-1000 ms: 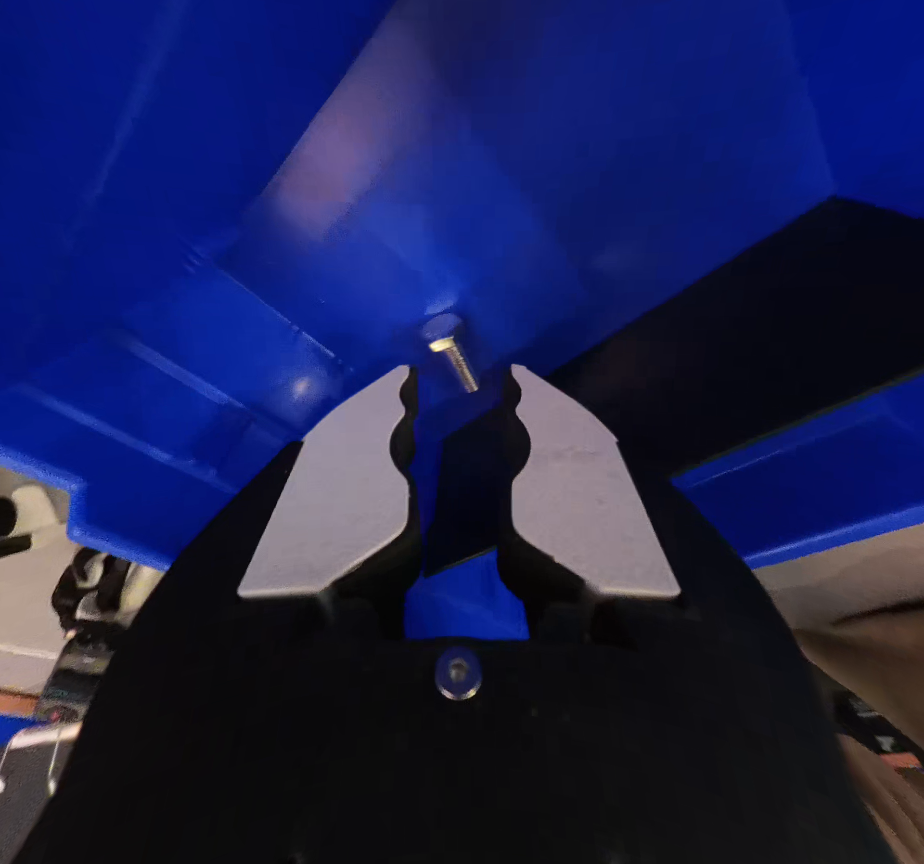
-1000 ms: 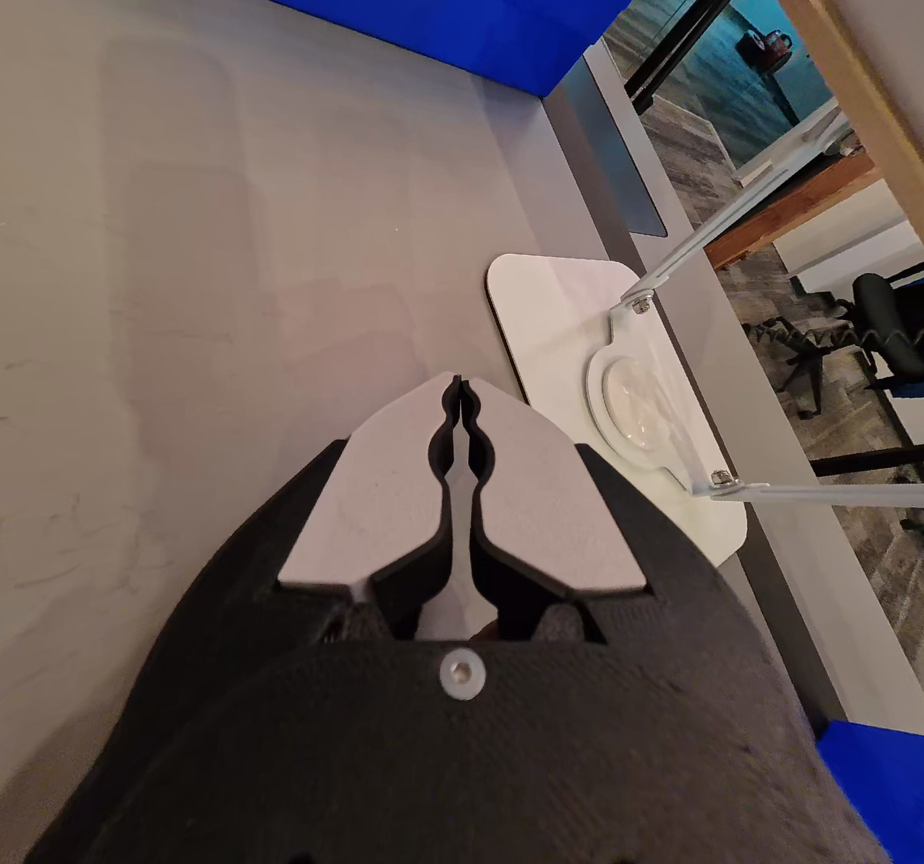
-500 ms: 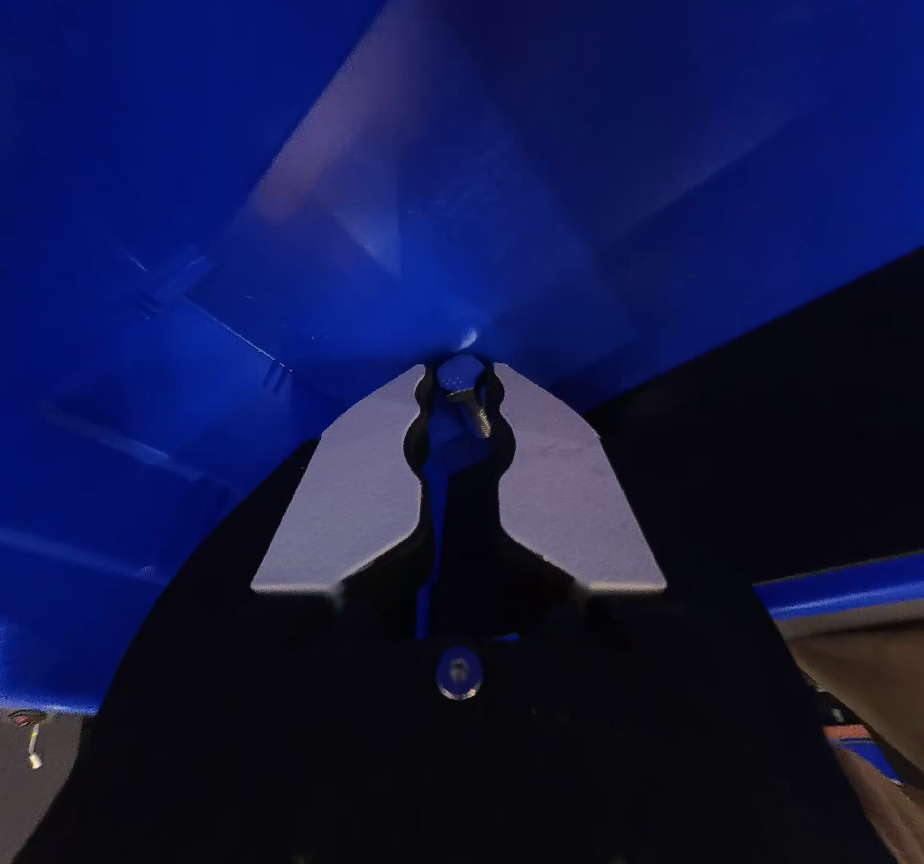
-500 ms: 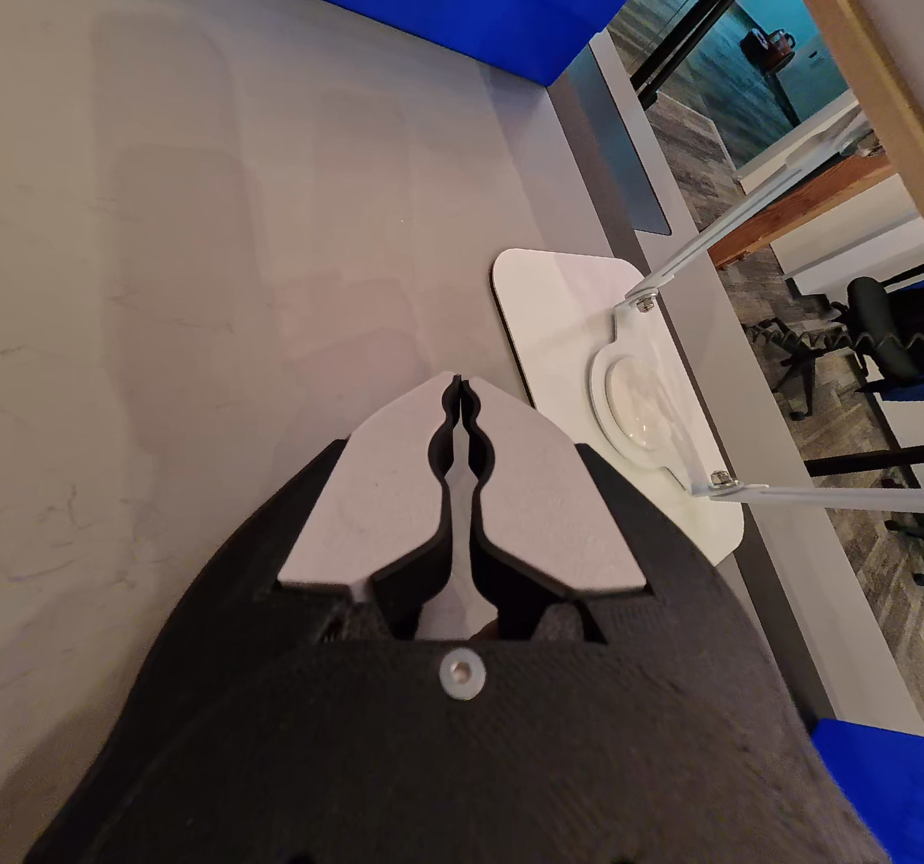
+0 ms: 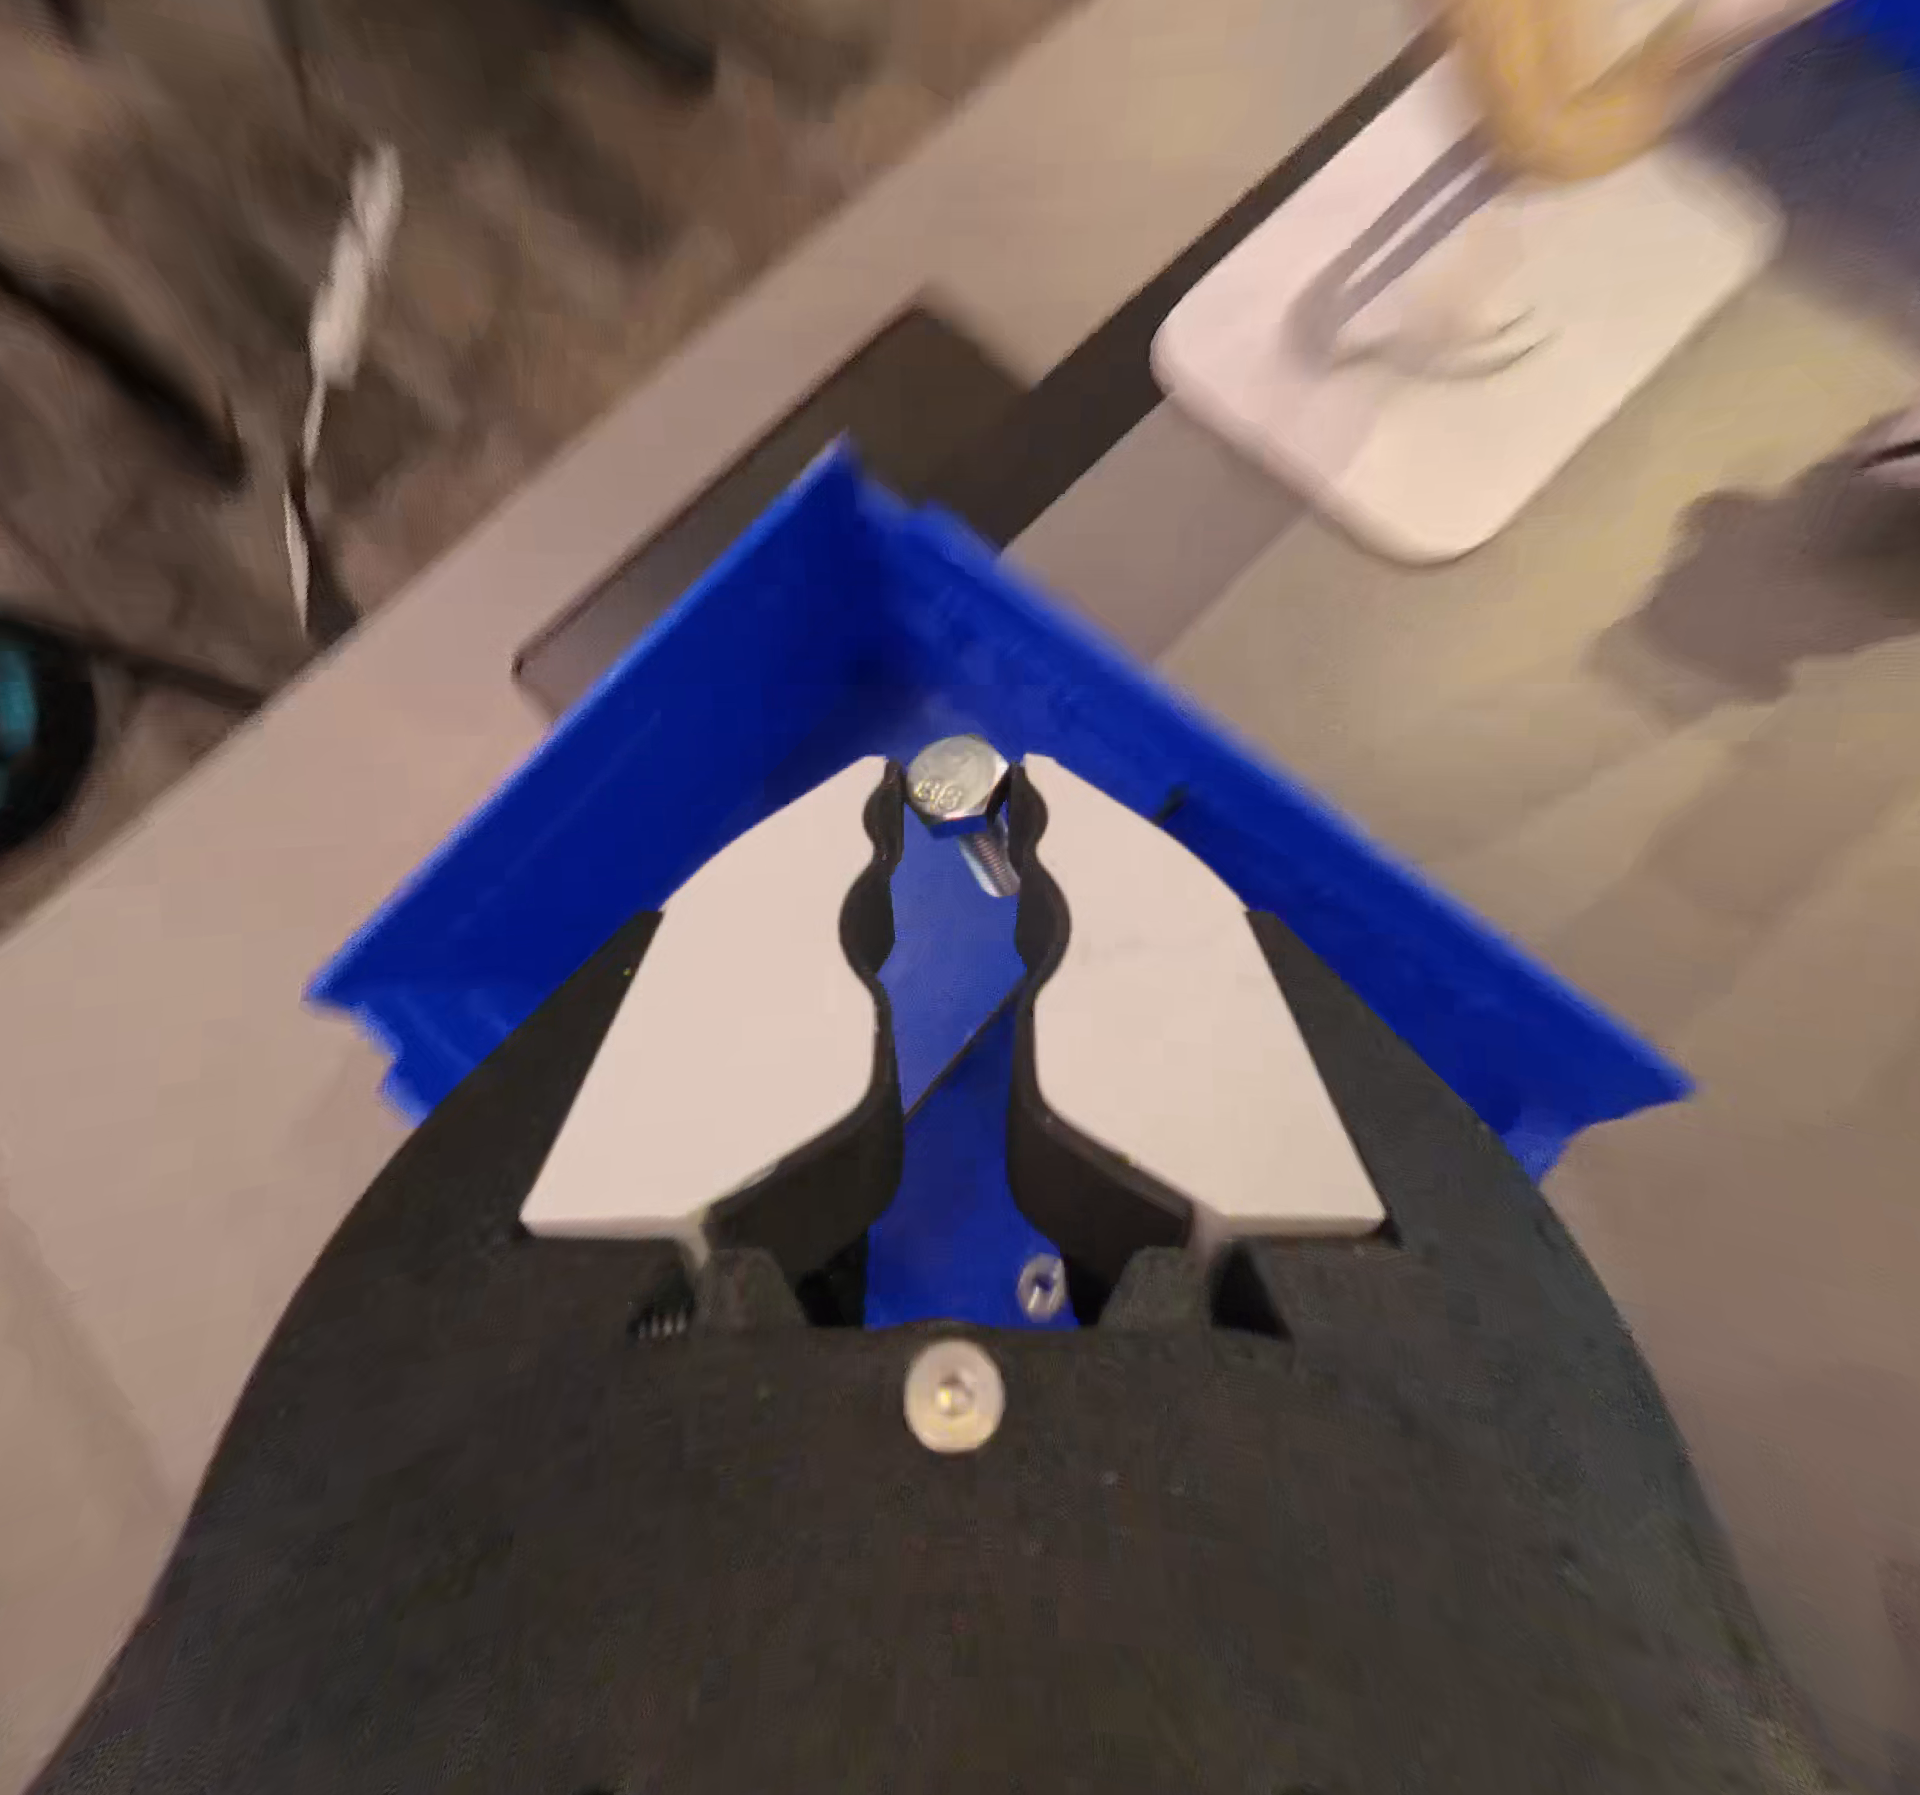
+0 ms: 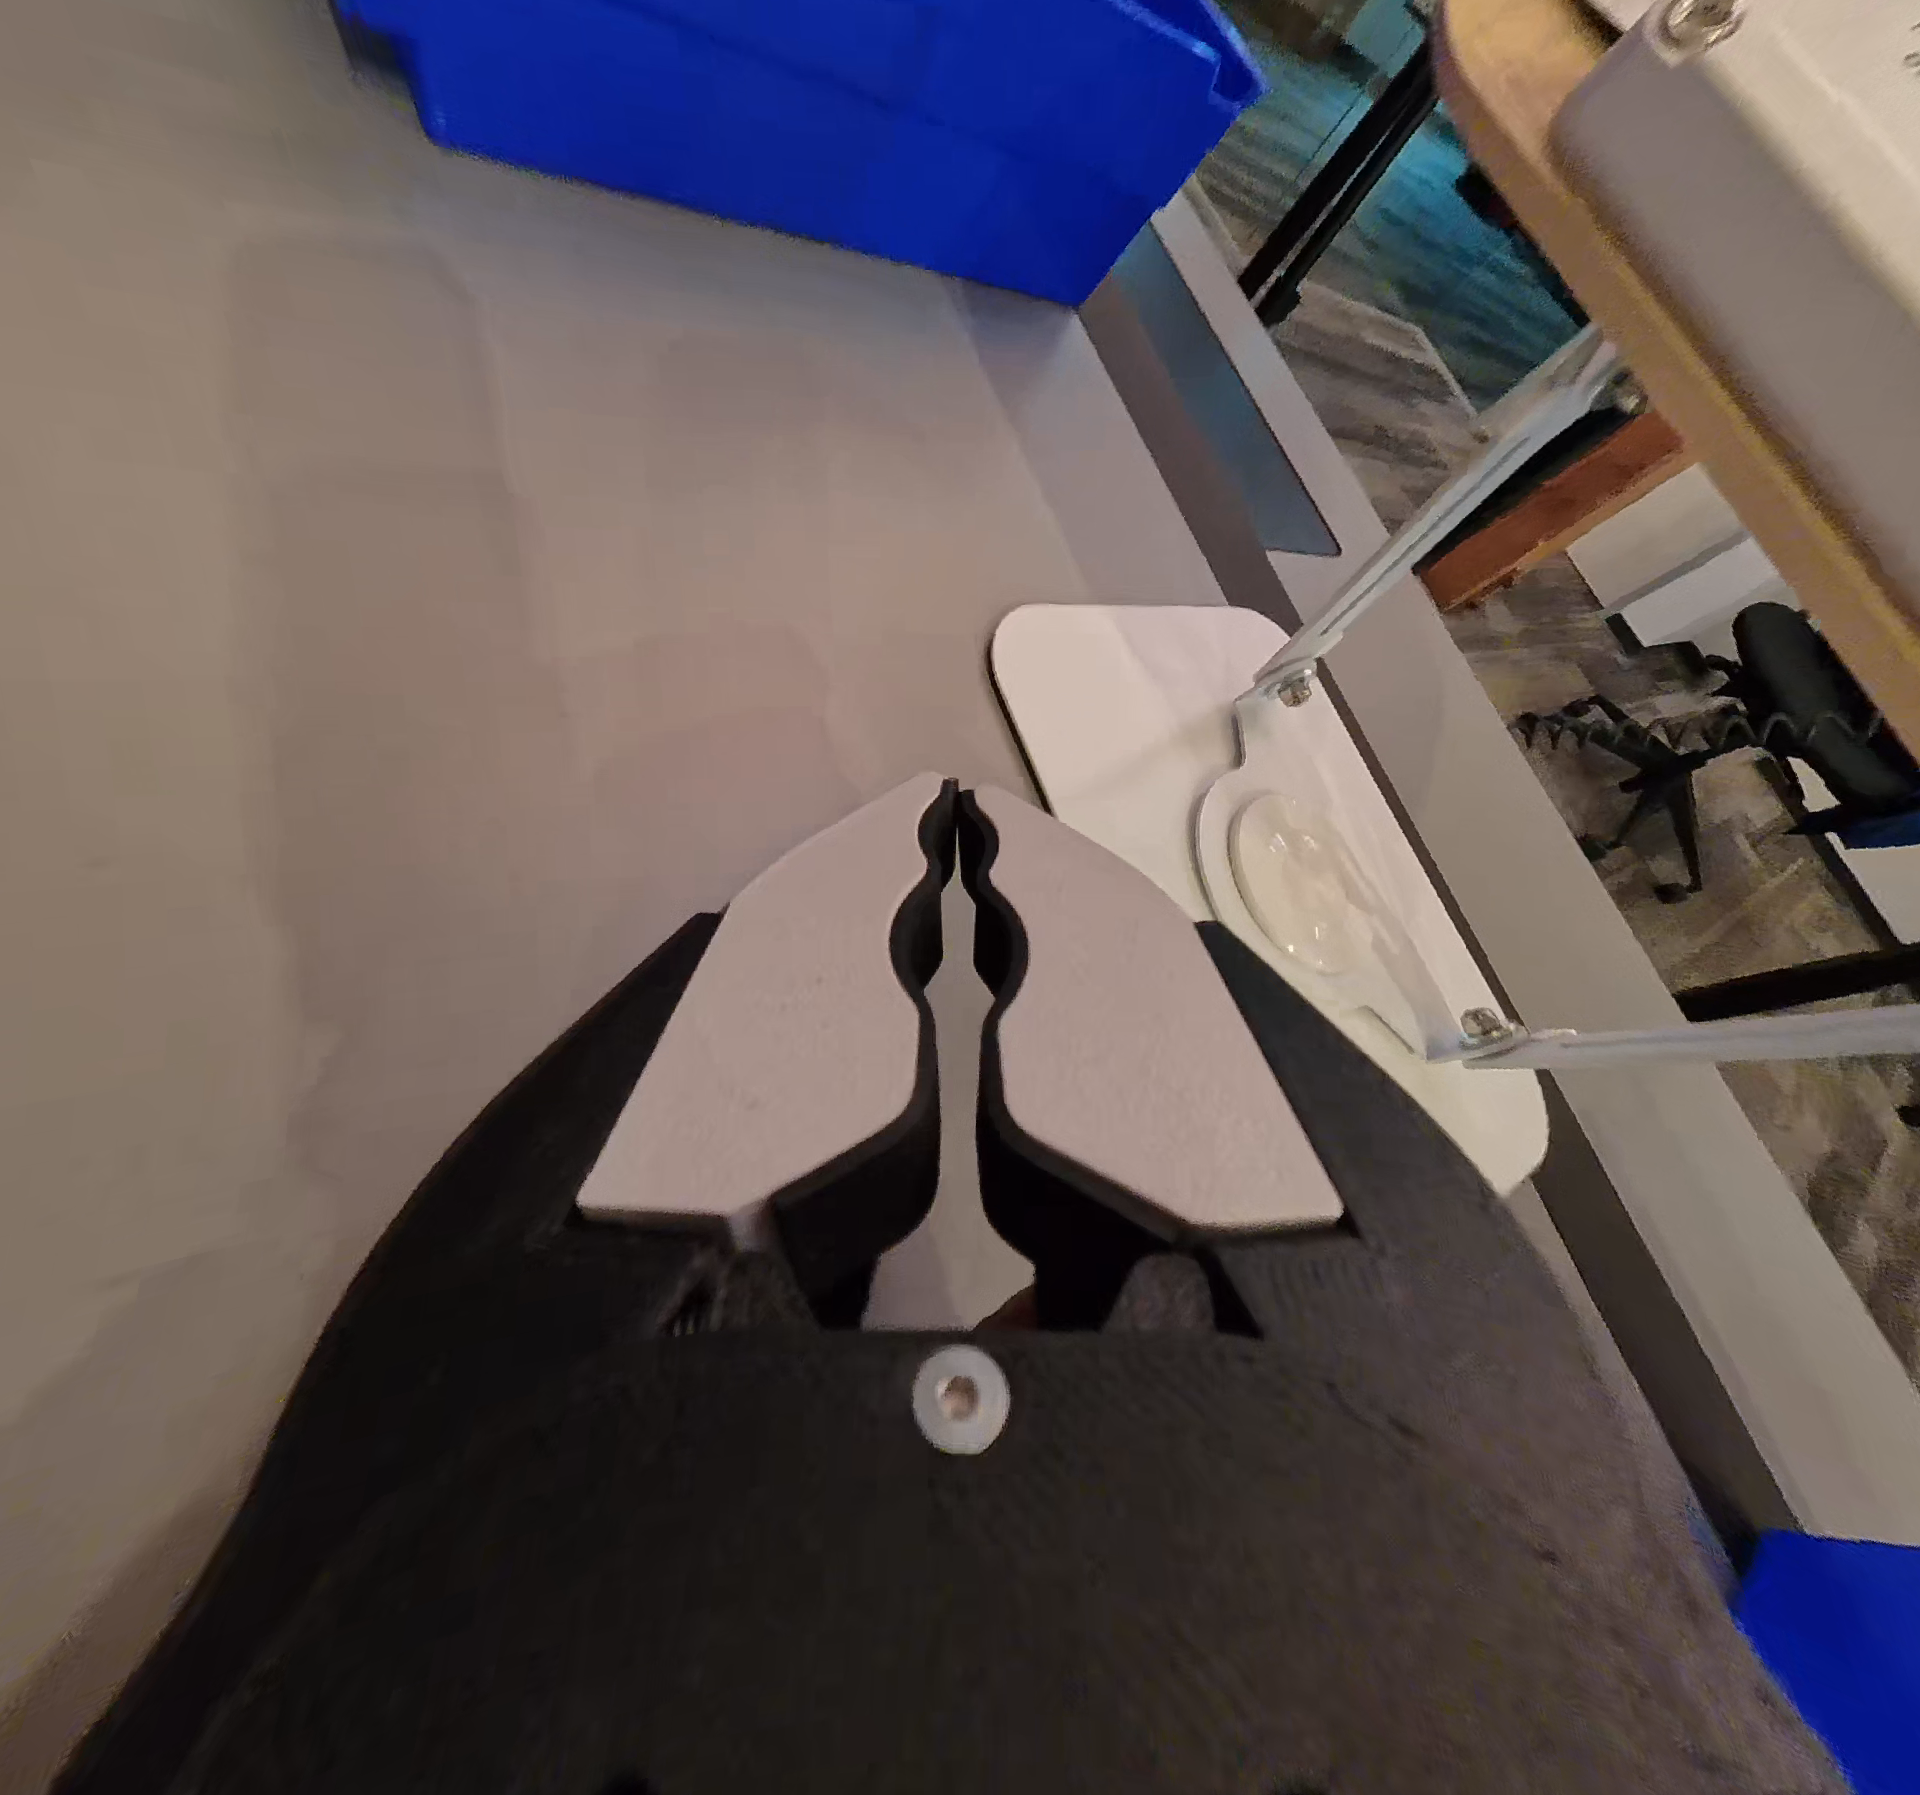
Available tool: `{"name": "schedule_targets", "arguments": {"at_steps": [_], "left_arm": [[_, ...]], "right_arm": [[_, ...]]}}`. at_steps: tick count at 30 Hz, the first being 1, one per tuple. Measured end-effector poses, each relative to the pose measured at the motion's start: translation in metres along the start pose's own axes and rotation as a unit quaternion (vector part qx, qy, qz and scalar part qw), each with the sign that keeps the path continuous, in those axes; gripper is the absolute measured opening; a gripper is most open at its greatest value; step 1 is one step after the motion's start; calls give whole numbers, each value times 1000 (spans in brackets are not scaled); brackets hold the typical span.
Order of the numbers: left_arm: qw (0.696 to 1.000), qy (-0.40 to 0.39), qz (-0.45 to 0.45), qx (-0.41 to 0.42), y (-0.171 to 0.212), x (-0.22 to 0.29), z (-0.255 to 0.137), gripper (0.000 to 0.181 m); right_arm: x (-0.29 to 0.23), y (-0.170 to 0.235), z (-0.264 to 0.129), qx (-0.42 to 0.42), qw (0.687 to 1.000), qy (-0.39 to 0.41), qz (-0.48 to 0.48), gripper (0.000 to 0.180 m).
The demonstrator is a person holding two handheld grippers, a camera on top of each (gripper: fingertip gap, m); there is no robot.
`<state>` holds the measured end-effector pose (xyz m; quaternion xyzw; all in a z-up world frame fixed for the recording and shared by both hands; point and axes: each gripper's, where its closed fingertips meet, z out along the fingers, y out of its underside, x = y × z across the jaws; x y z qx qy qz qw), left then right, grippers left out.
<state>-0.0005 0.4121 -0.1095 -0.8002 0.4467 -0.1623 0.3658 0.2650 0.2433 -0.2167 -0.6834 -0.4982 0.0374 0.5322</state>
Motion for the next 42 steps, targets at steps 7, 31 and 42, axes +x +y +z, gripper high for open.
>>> {"name": "schedule_targets", "arguments": {"at_steps": [7, 31, 42], "left_arm": [[966, 86, 14, 242, -54, 121, -40, 18], [942, 239, 3, 237, -22, 345, 80, 18], [936, 265, 9, 231, -14, 350, 80, 19]], "right_arm": [[-15, -58, -13, 107, 989, -37, 93, 1], [-67, -44, -42, 101, 981, -114, 120, 27], [-58, -37, -44, 68, 991, -92, 71, 10]]}}
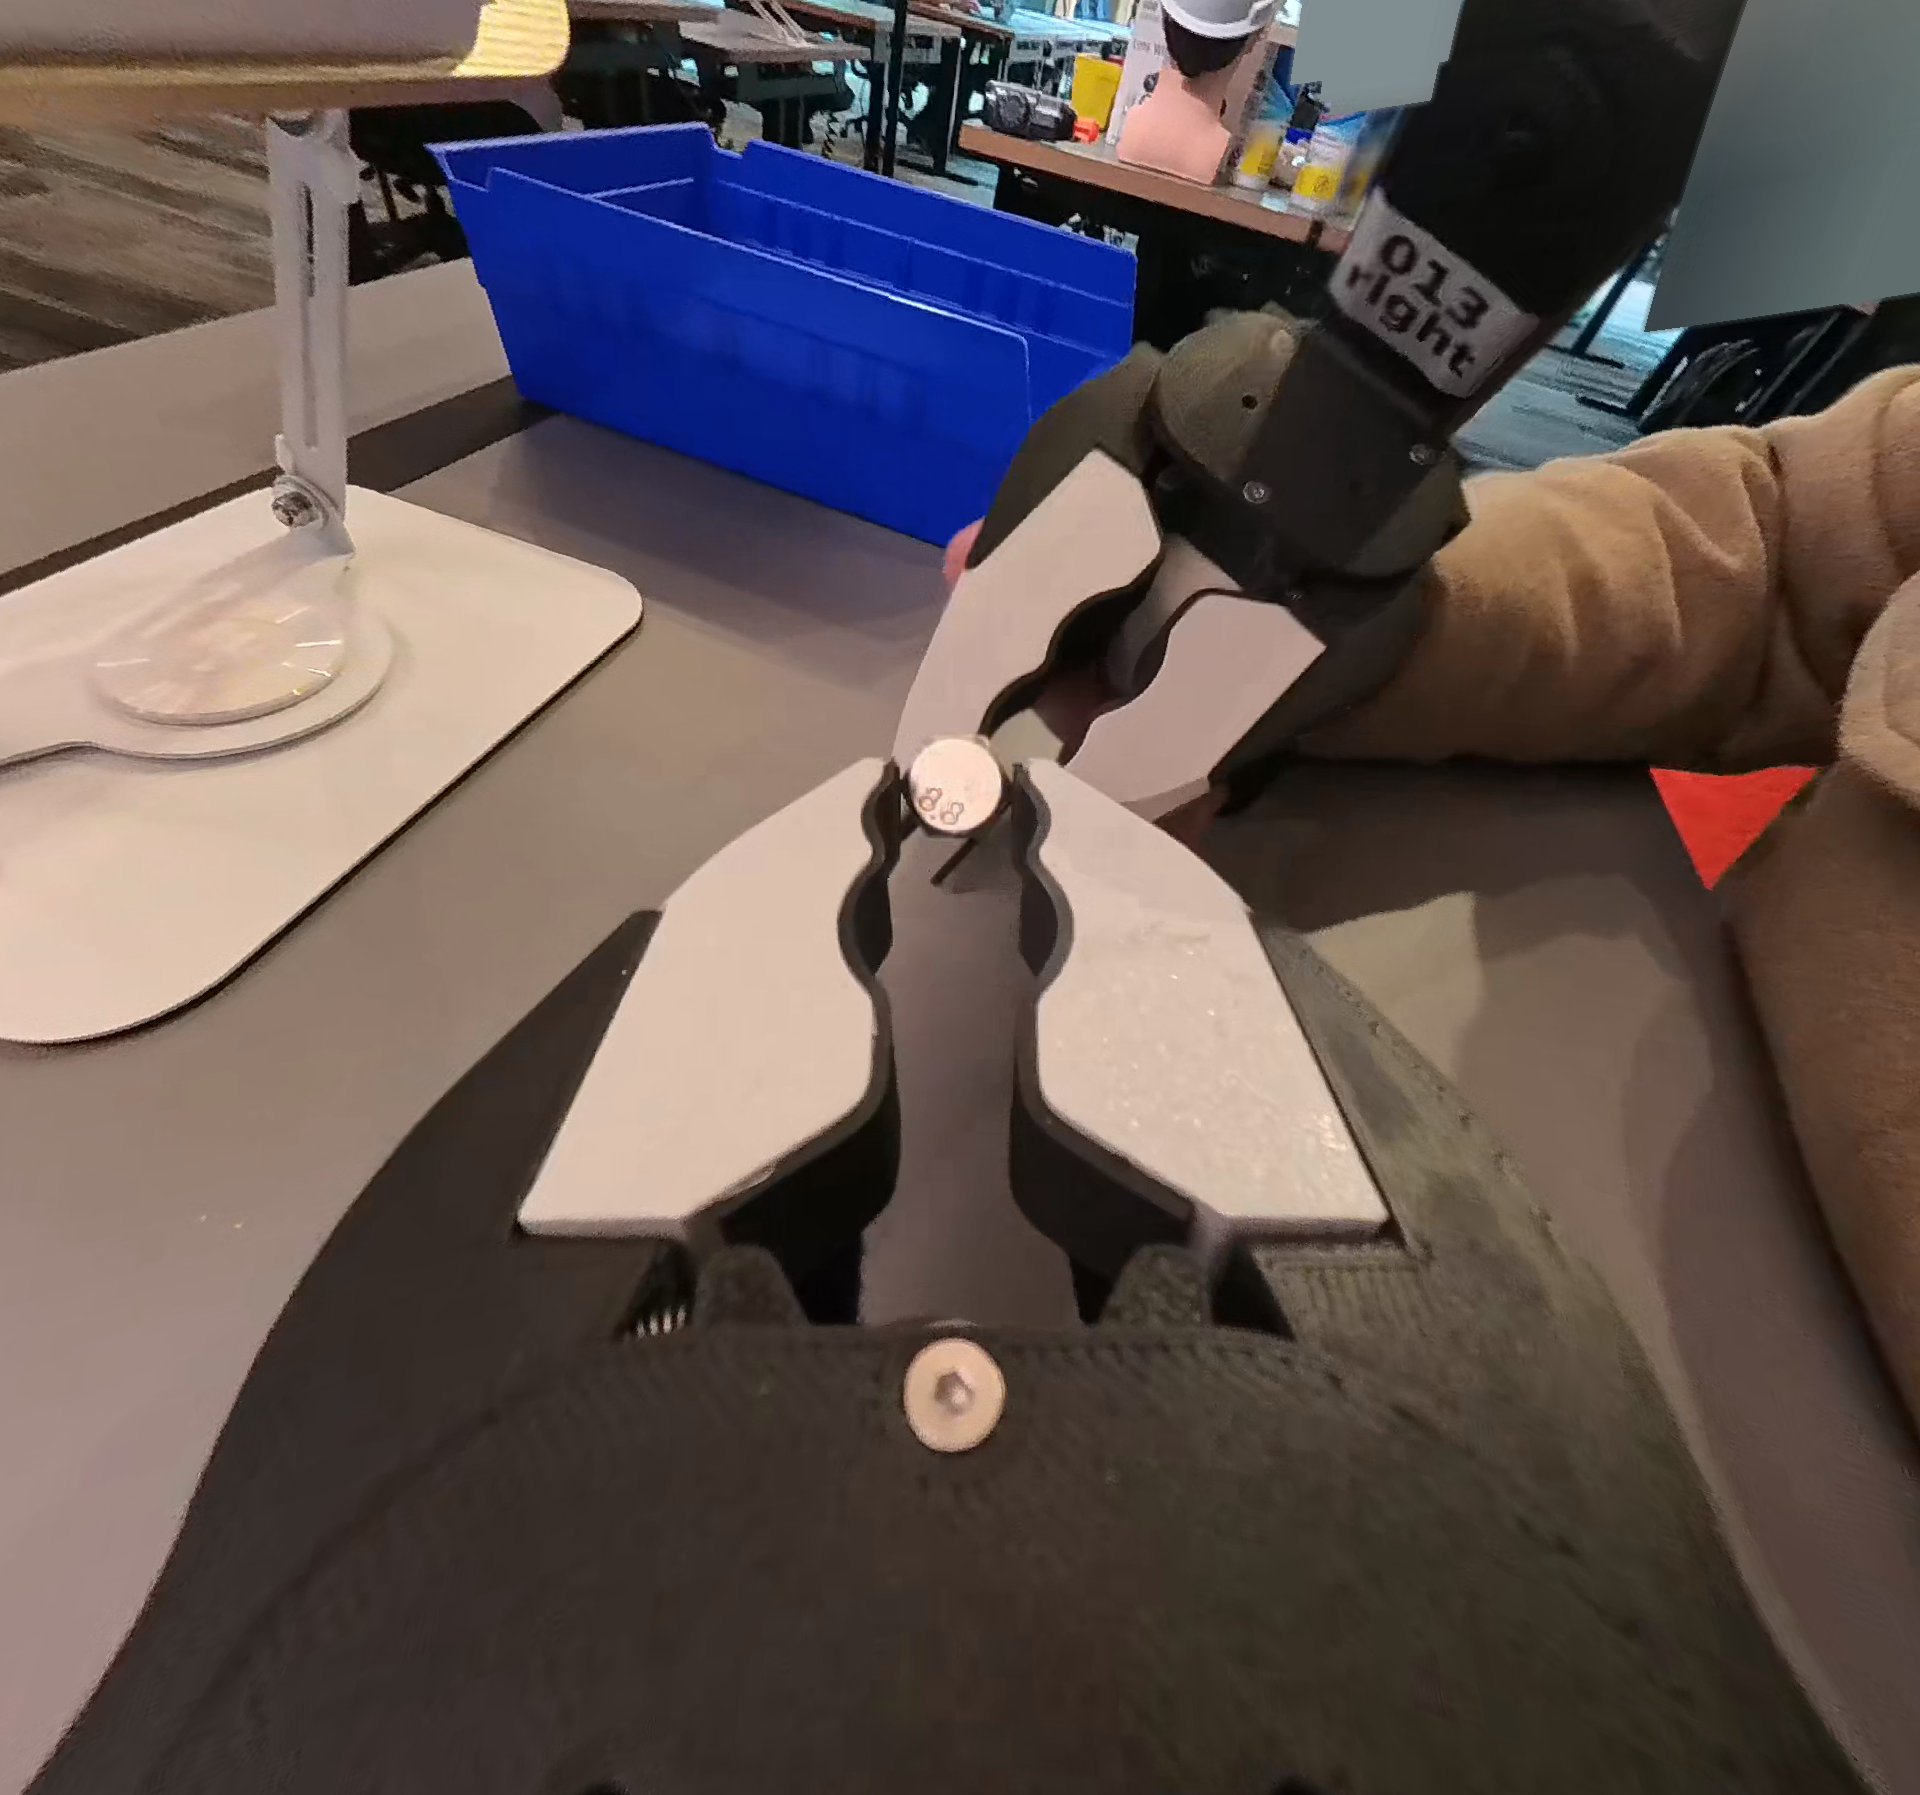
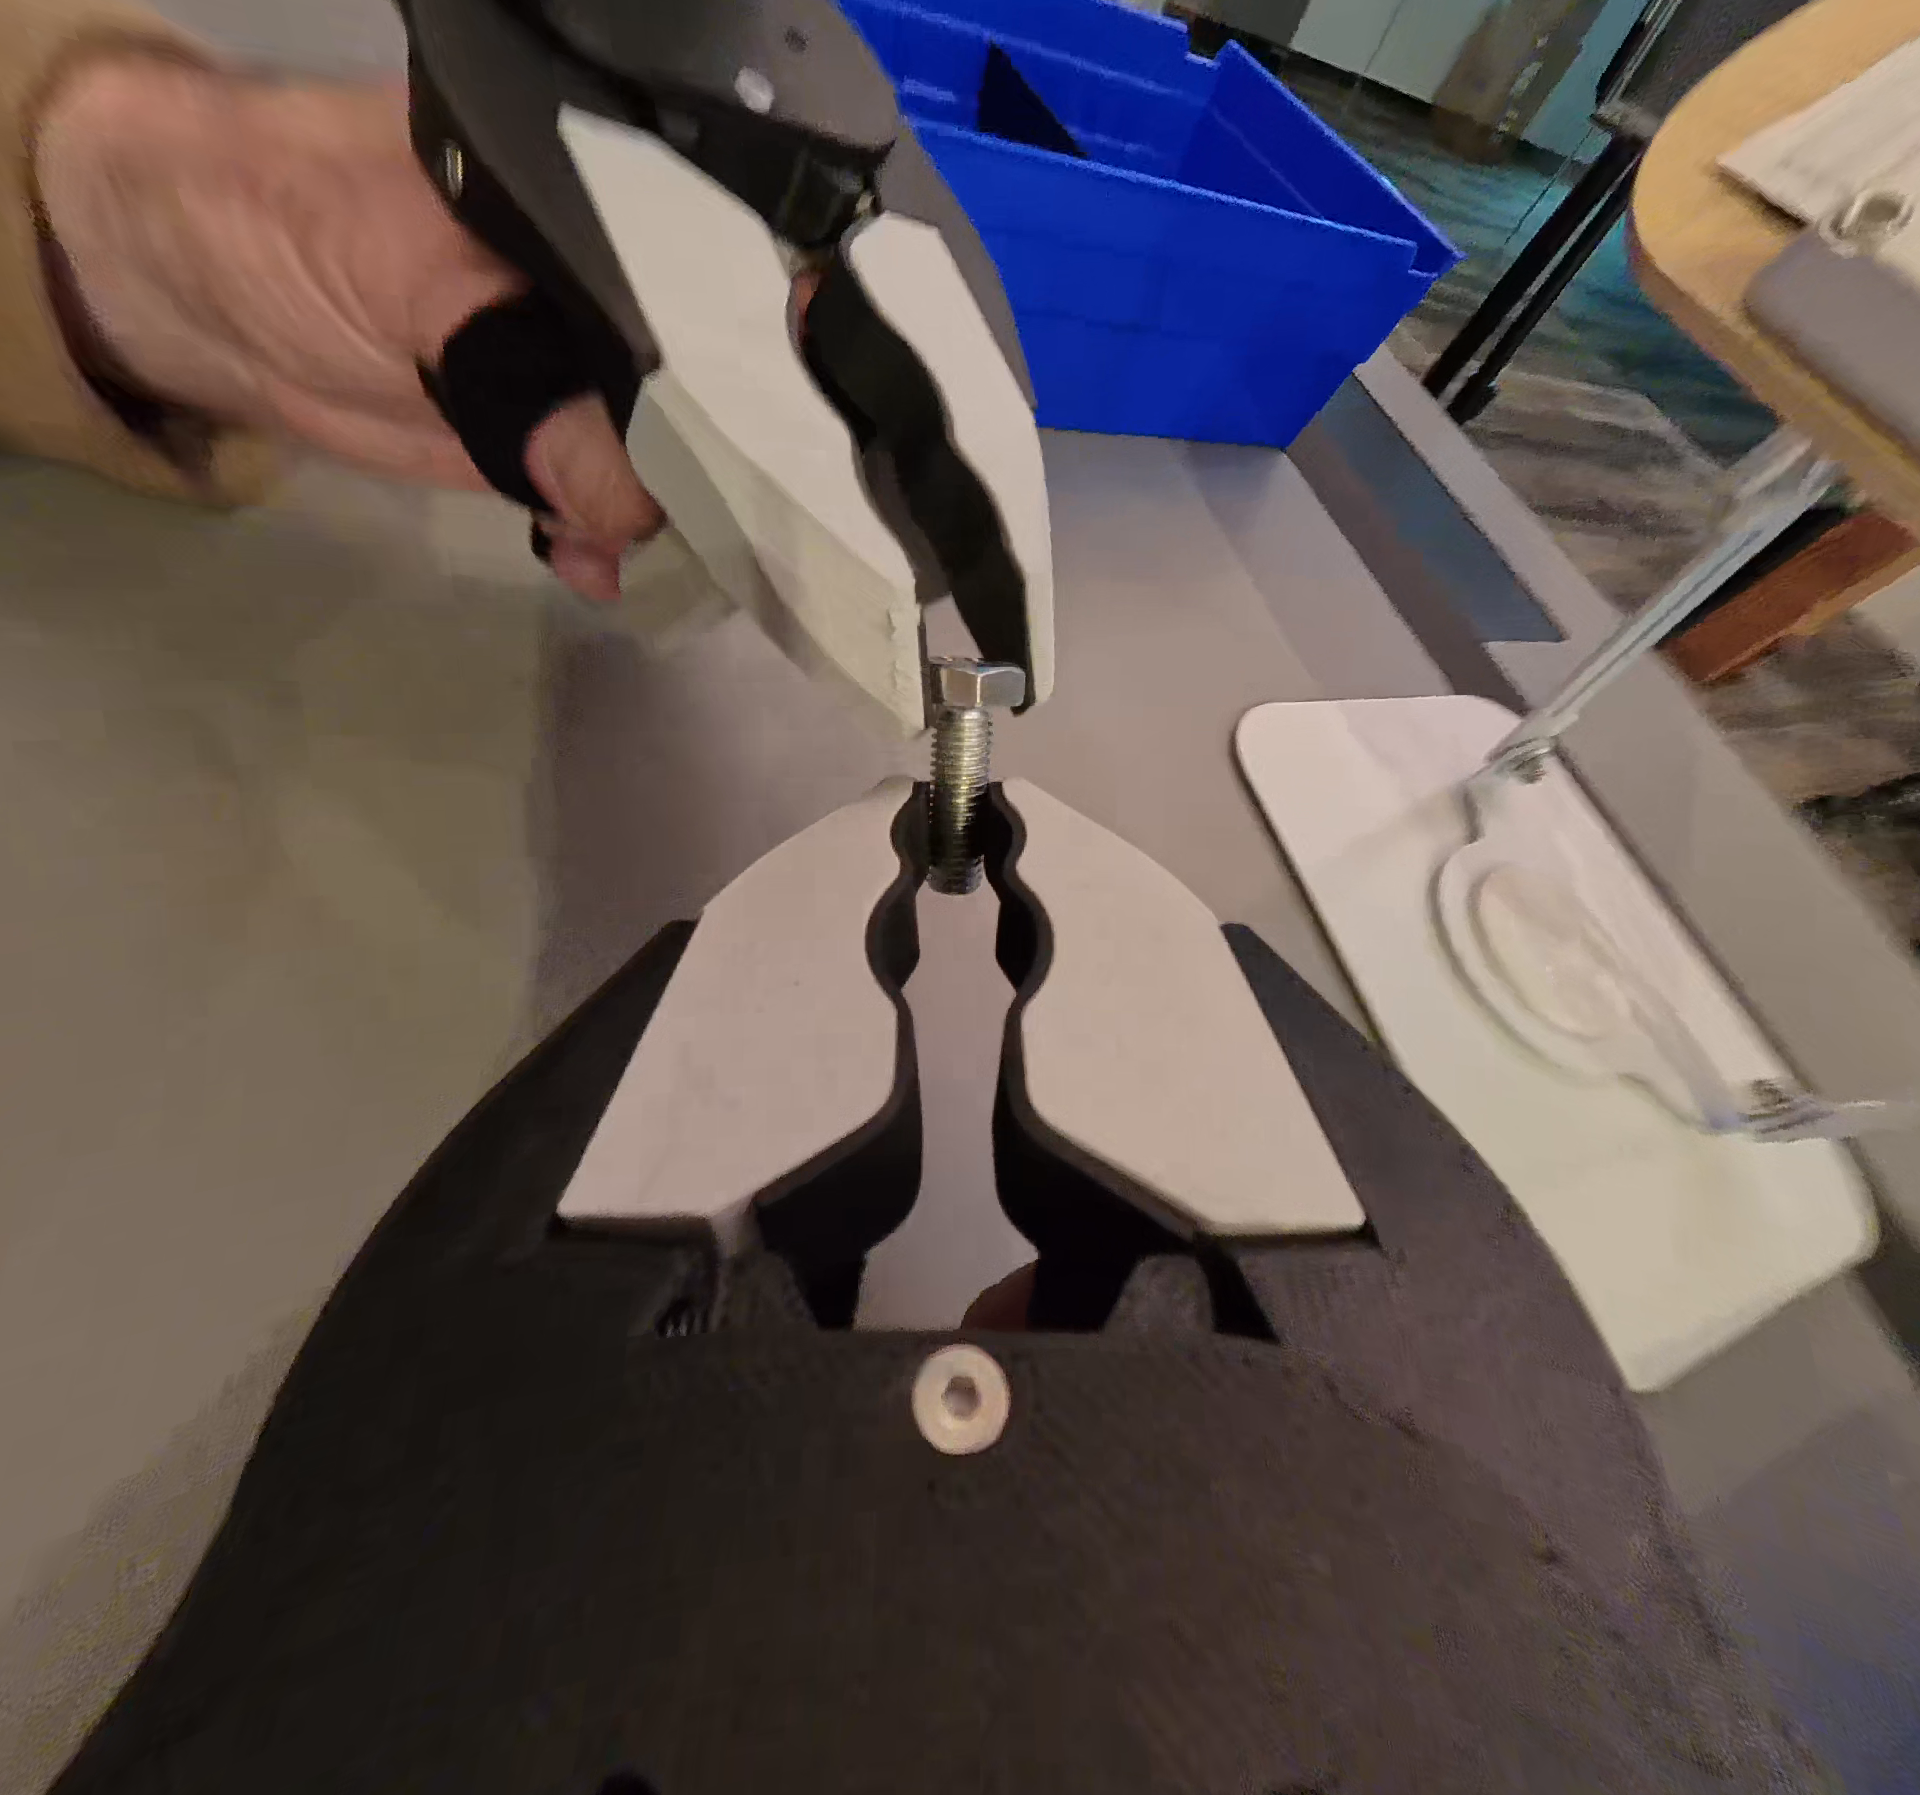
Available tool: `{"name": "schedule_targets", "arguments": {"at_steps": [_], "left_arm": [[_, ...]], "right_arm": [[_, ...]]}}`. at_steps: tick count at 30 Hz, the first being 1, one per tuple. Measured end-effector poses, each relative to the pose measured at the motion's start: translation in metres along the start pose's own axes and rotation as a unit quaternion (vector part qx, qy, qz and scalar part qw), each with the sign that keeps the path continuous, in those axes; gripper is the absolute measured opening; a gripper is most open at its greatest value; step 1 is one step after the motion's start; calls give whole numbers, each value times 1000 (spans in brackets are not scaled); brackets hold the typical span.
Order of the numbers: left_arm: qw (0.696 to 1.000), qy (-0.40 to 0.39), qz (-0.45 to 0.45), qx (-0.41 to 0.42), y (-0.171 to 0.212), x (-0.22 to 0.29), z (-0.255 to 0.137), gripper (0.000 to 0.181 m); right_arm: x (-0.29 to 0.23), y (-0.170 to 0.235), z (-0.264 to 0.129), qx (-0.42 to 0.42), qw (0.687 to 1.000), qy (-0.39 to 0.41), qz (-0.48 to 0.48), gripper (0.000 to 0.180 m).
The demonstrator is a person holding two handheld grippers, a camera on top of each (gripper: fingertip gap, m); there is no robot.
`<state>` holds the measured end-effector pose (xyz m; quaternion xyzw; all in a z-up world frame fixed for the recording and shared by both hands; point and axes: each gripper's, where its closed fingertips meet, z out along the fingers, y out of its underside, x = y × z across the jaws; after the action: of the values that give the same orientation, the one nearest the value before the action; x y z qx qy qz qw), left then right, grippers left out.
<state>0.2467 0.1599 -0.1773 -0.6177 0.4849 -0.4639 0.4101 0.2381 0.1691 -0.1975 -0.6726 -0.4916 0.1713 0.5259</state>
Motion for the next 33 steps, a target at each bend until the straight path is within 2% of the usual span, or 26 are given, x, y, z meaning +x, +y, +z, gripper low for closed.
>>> {"name": "schedule_targets", "arguments": {"at_steps": [2, 5, 9, 14, 17, 22, 24, 27, 30, 33], "left_arm": [[1000, 5, -1, 3, -2, 1, -2, 27], [999, -1, 7, -36, 7, -1, -1, 40], [997, 5, 10, -72, 17, 3, 3, 37], [996, 15, -13, -88, 25, 3, 4, 30], [996, 22, -16, -83, 25, 5, 4, 18], [996, 21, -18, -85, 28, 4, 5, 18], [996, 26, -23, -77, 26, 5, 5, 17], [998, 20, -27, -51, 21, -1, 1, 17], [998, 47, -44, -1, 10, 0, -5, 17], [996, 75, -43, 33, 1, 5, -9, 17]], "right_arm": [[1, 3, -1, -23, 998, 16, -56, 10], [0, 6, 0, -43, 991, 39, -123, 10], [0, 10, 1, -64, 976, 66, -195, 10], [-1, 9, 1, -71, 969, 76, -223, 10], [2, 11, 0, -77, 966, 83, -232, 10], [1, 13, 0, -84, 961, 85, -248, 10], [1, 12, -1, -77, 967, 73, -230, 11], [1, 10, -5, -55, 981, 45, -181, 23], [1, -2, -13, 14, 999, -19, -42, 23], [0, -17, -21, 93, 986, -95, 98, 23]]}}
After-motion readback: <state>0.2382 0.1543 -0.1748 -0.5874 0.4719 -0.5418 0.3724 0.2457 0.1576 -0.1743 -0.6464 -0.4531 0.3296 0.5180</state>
